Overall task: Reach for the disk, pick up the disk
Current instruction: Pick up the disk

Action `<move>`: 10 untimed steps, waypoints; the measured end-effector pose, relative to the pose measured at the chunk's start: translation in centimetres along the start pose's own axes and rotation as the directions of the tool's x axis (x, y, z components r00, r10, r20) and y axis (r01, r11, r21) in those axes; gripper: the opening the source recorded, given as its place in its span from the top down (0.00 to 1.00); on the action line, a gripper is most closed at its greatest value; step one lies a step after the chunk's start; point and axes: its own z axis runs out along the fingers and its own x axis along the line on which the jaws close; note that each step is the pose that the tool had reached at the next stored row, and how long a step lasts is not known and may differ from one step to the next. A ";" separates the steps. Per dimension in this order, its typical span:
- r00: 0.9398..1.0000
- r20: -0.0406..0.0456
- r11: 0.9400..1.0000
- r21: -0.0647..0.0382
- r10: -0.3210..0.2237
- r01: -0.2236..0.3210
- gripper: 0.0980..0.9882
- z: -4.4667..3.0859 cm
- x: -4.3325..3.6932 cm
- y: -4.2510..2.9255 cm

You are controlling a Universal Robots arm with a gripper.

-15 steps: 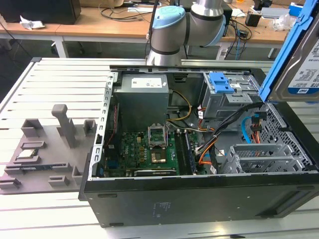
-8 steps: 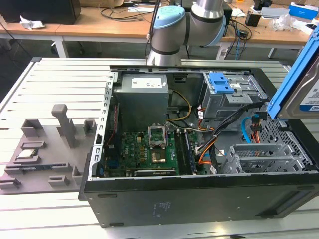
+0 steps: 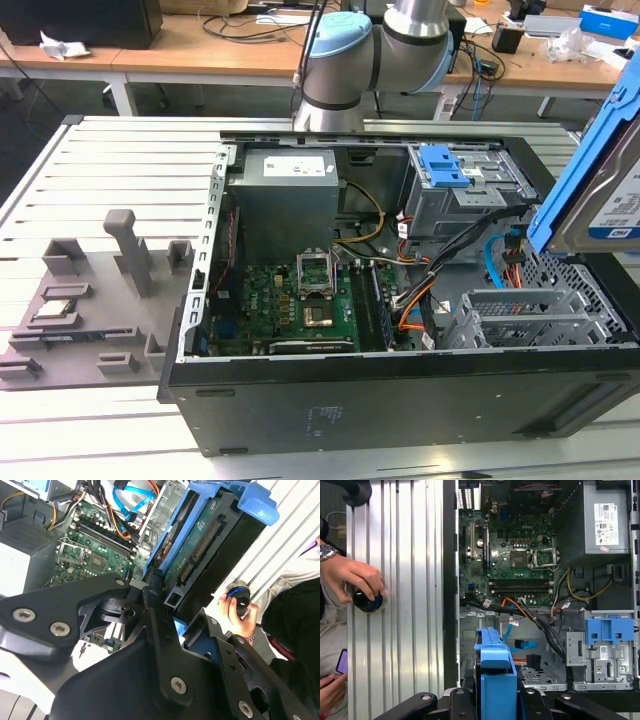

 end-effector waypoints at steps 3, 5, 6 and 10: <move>1.000 0.000 1.000 0.000 0.000 0.000 0.70 0.39 -0.01 -0.02; 1.000 0.000 1.000 0.000 0.000 0.000 0.70 0.63 -0.02 -0.03; 1.000 0.000 1.000 0.000 0.000 0.000 0.70 0.84 -0.02 -0.04; 1.000 0.000 1.000 0.000 0.000 0.000 0.70 1.32 -0.03 -0.06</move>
